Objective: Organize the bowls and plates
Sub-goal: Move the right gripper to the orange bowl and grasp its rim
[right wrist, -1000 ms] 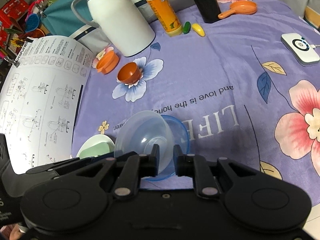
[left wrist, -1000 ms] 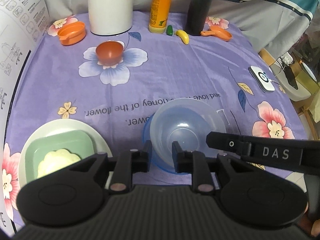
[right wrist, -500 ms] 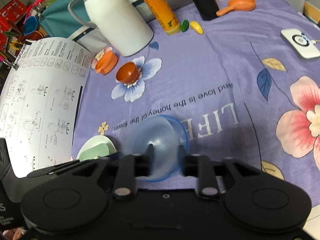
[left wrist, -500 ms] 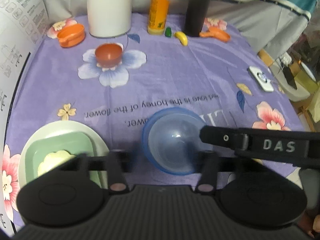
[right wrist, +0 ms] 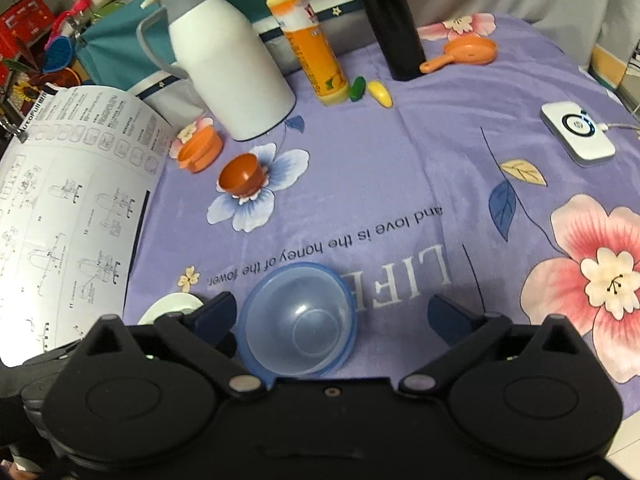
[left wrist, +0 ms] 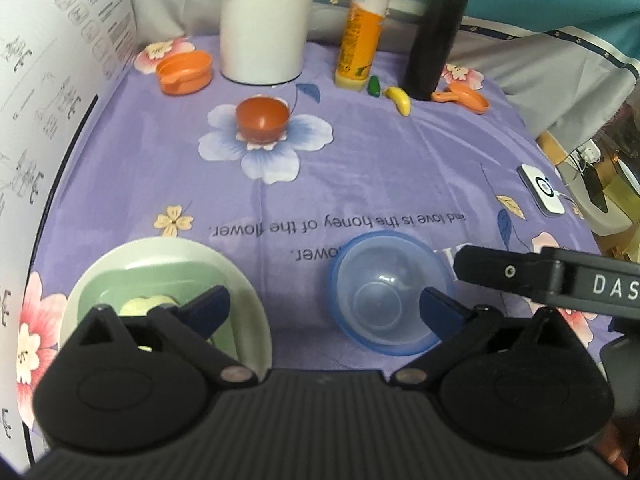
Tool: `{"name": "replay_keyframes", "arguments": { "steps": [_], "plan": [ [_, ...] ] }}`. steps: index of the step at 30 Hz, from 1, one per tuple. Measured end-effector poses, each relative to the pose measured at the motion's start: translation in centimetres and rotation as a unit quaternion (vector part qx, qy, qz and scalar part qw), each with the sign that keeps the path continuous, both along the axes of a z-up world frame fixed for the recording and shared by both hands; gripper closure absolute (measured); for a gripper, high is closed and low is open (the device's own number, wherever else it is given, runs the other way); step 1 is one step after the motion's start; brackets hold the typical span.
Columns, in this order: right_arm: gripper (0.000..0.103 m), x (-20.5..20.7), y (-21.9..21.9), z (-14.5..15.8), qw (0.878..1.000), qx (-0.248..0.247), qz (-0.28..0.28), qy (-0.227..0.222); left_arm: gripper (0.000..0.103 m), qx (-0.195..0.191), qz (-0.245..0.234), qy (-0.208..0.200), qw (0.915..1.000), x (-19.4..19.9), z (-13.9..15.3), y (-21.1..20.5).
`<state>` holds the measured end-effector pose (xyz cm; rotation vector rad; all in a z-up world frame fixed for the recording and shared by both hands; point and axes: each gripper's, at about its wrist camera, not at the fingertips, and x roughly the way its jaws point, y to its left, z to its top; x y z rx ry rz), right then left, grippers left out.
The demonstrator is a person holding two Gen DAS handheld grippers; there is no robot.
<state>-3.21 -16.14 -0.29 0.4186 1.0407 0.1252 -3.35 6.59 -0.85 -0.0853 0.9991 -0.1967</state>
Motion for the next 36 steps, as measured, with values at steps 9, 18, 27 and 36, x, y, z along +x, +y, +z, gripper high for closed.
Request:
{"name": "replay_keyframes", "arguments": {
  "steps": [9, 18, 27, 36],
  "plan": [
    [0.0, 0.3, -0.3, -1.1, 1.0, -0.001, -0.011, 0.024, 0.0, -0.013, 0.002, 0.009, 0.9999, 0.3, -0.9, 0.2],
    [0.0, 0.9, -0.1, -1.4, 0.999, -0.012, -0.013, 0.035, 0.0, -0.041, 0.011, 0.019, 0.9989, 0.9, -1.8, 1.5],
    [0.0, 2.6, 0.1, -1.6, 0.999, -0.021, -0.018, 0.042, 0.0, -0.055, 0.02, 0.022, 0.9981, 2.0, -2.4, 2.9],
    [0.0, 5.7, 0.4, -1.8, 0.998, -0.017, -0.026, 0.049, 0.0, -0.051, 0.045, 0.007, 0.9977, 5.0, -2.1, 5.5]
  ]
}}
